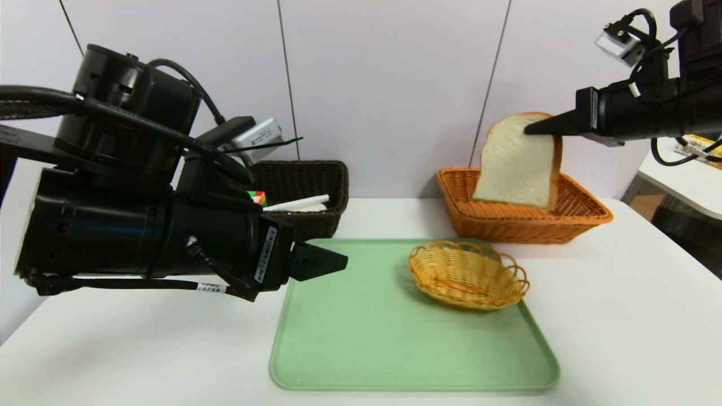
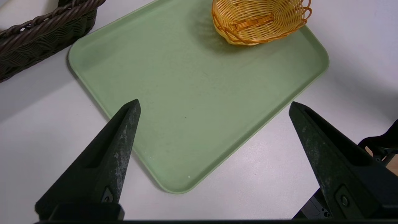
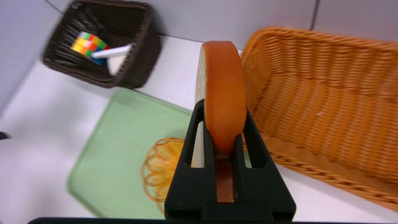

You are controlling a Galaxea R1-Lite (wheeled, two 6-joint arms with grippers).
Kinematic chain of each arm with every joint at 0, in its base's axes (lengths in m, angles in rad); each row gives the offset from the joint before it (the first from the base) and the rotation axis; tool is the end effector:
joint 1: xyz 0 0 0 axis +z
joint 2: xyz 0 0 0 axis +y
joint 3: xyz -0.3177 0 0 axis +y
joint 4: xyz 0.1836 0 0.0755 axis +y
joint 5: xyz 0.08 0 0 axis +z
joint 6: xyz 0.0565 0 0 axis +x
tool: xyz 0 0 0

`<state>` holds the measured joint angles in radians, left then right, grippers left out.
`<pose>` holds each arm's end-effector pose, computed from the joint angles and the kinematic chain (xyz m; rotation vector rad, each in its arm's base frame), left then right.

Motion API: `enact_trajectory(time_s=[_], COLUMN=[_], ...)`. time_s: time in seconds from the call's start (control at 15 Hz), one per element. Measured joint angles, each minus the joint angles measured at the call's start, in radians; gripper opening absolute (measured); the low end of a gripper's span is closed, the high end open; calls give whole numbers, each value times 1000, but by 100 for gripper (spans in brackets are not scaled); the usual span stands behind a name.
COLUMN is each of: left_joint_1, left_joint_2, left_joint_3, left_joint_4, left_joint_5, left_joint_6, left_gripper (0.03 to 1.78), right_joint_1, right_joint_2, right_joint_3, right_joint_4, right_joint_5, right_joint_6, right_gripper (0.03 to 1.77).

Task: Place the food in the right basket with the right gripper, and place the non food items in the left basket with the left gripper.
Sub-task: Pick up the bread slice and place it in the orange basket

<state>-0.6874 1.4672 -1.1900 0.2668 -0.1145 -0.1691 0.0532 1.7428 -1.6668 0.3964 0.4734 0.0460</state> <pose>0.2130 -0.1832 0.2679 0.0015 0.5992 -0.7327 0.3573 0.0448 0.3151 0.1438 0.4793 0.5060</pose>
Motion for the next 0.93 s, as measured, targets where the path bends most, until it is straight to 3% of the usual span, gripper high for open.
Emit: enact_trajectory(time_s=[0.27,0.4,0.53,0.67,0.93], left_joint_1=[-1,-1,-1,-1,-12], left_joint_2=[4,7,11,13,26], left_joint_3=[0,0,0,0,1], left_joint_4=[0,0,0,-1,-46], left_joint_5=[-1,0,0,0,-1], left_joint_6=[0,0,-1,-1,-1], left_gripper=[169,169,169,169,169], right_joint_1=[10,12,18,26,38], right_joint_2=[-1,1,3,14,45], right_joint_3=[14,30,48,59,101], right_joint_4=[-2,-43,-115,-169,-292], right_joint_5=[-201,-262,-299,-374,-524], right_joint_6=[-217,-321,-342,-386,-540], right_gripper=[19,19,19,19,19])
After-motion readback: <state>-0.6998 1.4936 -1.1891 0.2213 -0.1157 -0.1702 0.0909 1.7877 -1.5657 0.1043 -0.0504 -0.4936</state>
